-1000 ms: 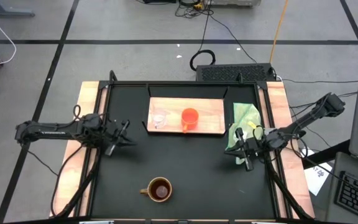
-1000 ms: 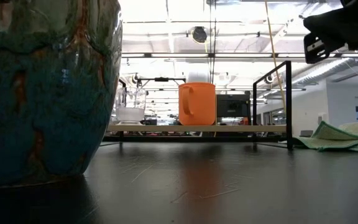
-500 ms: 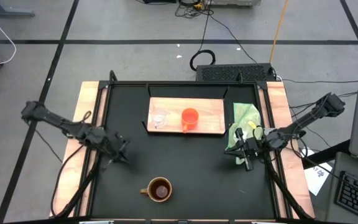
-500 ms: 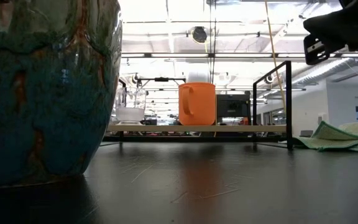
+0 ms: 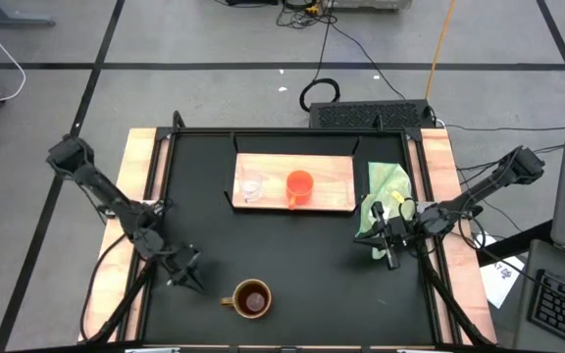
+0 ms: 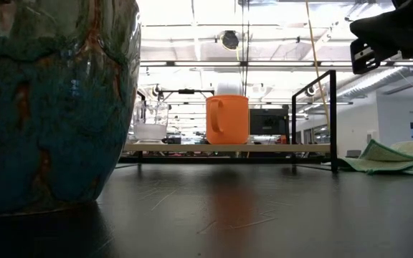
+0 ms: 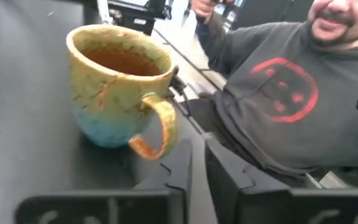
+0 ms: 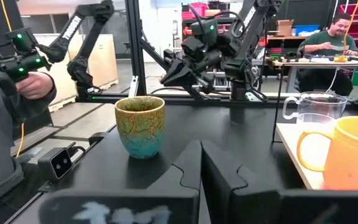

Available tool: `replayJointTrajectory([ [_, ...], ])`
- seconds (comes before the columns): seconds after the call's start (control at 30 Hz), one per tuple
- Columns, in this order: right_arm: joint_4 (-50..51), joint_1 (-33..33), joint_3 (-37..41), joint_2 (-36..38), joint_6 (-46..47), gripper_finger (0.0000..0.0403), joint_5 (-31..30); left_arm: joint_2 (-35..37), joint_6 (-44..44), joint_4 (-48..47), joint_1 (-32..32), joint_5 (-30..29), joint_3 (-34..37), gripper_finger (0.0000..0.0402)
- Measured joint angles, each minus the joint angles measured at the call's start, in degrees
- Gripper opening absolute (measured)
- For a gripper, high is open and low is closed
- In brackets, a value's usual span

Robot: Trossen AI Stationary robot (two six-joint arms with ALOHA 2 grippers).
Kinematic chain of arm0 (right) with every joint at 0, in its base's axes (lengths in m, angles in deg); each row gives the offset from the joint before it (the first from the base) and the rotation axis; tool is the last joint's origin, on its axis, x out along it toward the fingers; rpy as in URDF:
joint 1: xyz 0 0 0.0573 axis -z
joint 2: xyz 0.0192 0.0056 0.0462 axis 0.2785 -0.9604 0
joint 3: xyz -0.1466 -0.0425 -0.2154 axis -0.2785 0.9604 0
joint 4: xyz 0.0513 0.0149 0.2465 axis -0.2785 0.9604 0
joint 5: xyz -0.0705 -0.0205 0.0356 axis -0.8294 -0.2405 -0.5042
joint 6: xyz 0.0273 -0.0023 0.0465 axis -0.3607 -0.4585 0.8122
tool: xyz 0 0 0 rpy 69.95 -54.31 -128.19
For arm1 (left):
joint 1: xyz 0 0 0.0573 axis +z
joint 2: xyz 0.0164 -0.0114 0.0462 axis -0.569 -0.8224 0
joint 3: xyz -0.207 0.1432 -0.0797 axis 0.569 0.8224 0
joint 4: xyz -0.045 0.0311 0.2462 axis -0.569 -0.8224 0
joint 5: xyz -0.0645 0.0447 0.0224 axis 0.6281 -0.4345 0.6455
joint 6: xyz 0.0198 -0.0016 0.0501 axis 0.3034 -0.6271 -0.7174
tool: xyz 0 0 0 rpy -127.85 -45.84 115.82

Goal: Stack small to large cups/mugs on shelf
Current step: Put the brown mug on the shelf

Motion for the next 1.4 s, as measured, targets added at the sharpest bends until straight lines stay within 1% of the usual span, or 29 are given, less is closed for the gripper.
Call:
replayJointTrajectory([
  [0.07,0.0,0.0,0.0,0.0,0.0,0.0,0.0,-3.6,0.2,4.2,-0.7,-0.7,0.0,0.0073],
  [0.13,0.0,0.0,0.0,0.0,-0.1,0.0,0.0,-6.5,1.0,6.9,-1.1,-2.7,0.0,0.01],
  [0.23,0.0,0.0,0.0,0.0,-1.1,0.0,0.0,-10.5,3.8,7.7,-1.0,-5.7,-0.4,0.0141],
  [0.37,0.0,0.0,0.0,0.0,-1.5,0.0,0.0,-14.6,4.7,9.3,-1.0,-5.8,-2.2,0.0191],
  [0.47,0.0,0.0,0.0,0.0,-1.5,0.0,0.0,-17.3,3.9,10.1,-1.0,-6.7,-4.5,0.022],
  [0.57,0.0,0.0,0.0,0.0,-1.6,0.0,0.0,-19.8,3.1,10.1,-1.0,-7.0,-6.7,0.0237],
  [0.77,0.0,0.0,0.0,0.0,-2.6,0.0,0.0,-25.7,3.6,10.0,-1.0,-6.6,-10.6,0.0246],
  [0.97,0.0,0.0,0.0,0.0,-2.9,0.0,0.0,-30.7,4.3,10.0,-1.0,-4.4,-14.6,0.0246],
  [1.13,0.0,0.0,0.0,0.0,-3.0,0.0,0.0,-33.2,4.5,9.9,-1.2,-0.8,-18.2,0.0246],
  [1.23,0.5,0.0,0.0,0.0,-3.1,0.0,0.0,-34.2,4.0,9.5,-1.7,-0.1,-20.8,0.0246],
  [1.4,0.6,0.0,0.0,0.0,-3.3,0.0,0.0,-34.3,3.4,3.6,-2.3,-0.3,-25.7,0.0246],
])
